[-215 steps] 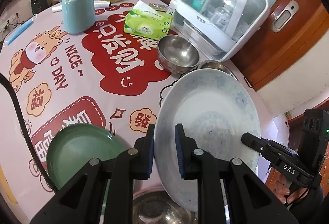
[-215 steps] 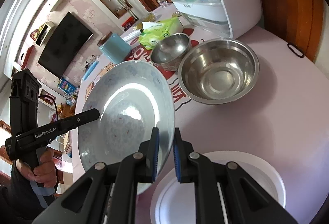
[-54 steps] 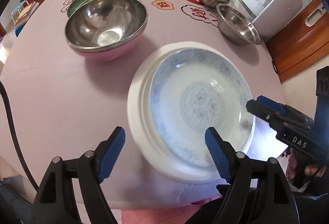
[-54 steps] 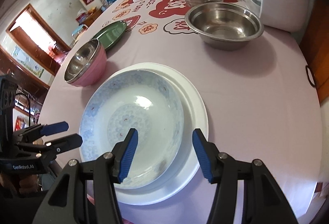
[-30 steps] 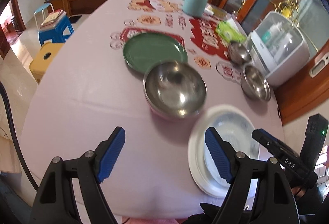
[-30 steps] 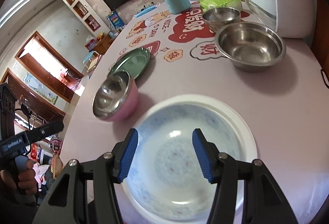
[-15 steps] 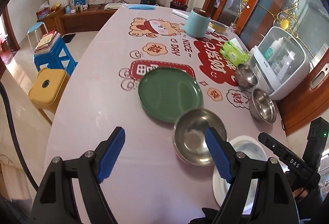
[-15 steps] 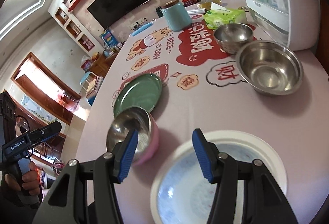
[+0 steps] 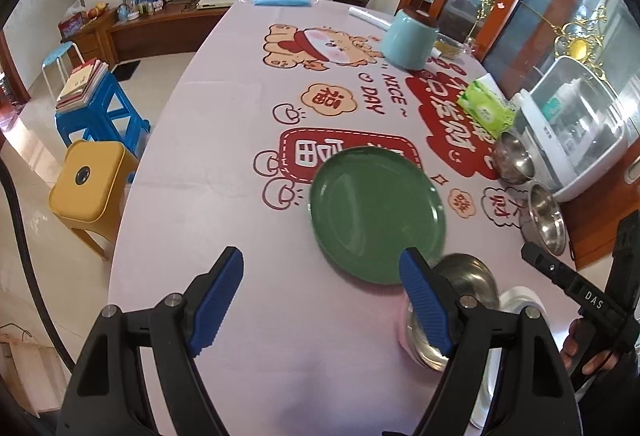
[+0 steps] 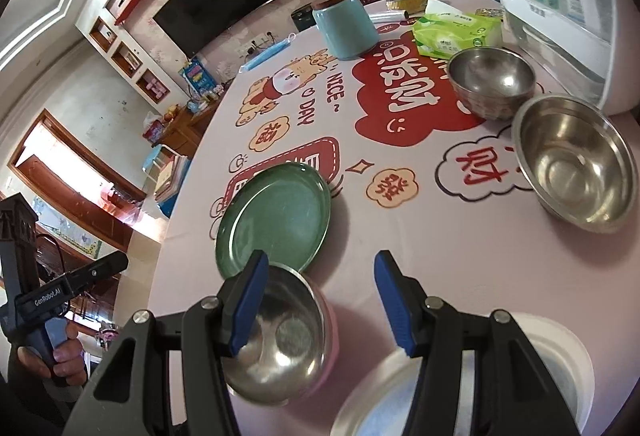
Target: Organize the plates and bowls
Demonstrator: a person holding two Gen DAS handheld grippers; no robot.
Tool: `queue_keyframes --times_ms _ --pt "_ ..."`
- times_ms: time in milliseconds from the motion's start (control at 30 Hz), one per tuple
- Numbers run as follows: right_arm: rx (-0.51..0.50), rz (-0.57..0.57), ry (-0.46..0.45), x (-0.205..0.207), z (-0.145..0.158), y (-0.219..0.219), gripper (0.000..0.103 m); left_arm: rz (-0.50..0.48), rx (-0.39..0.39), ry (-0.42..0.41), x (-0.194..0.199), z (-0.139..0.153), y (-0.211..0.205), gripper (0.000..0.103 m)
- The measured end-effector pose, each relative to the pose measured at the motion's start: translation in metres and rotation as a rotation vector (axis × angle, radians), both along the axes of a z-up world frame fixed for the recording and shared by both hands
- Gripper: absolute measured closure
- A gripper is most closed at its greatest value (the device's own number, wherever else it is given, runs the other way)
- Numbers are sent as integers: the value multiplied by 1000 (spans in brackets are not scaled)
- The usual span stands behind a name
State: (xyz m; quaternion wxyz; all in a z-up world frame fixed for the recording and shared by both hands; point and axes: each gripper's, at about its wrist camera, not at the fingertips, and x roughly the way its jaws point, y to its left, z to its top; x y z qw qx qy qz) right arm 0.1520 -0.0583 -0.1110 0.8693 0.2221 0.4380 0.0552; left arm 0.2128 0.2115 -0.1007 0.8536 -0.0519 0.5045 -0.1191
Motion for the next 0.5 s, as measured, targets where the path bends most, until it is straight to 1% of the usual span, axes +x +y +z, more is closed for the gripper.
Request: queue_keyframes --times_ms 300,500 --pt "-51 26 73 35 -23 11 48 -39 -26 50 32 -38 -1 24" --pt "-48 65 124 51 -41 16 48 -76 -42 88 49 -66 -10 24"
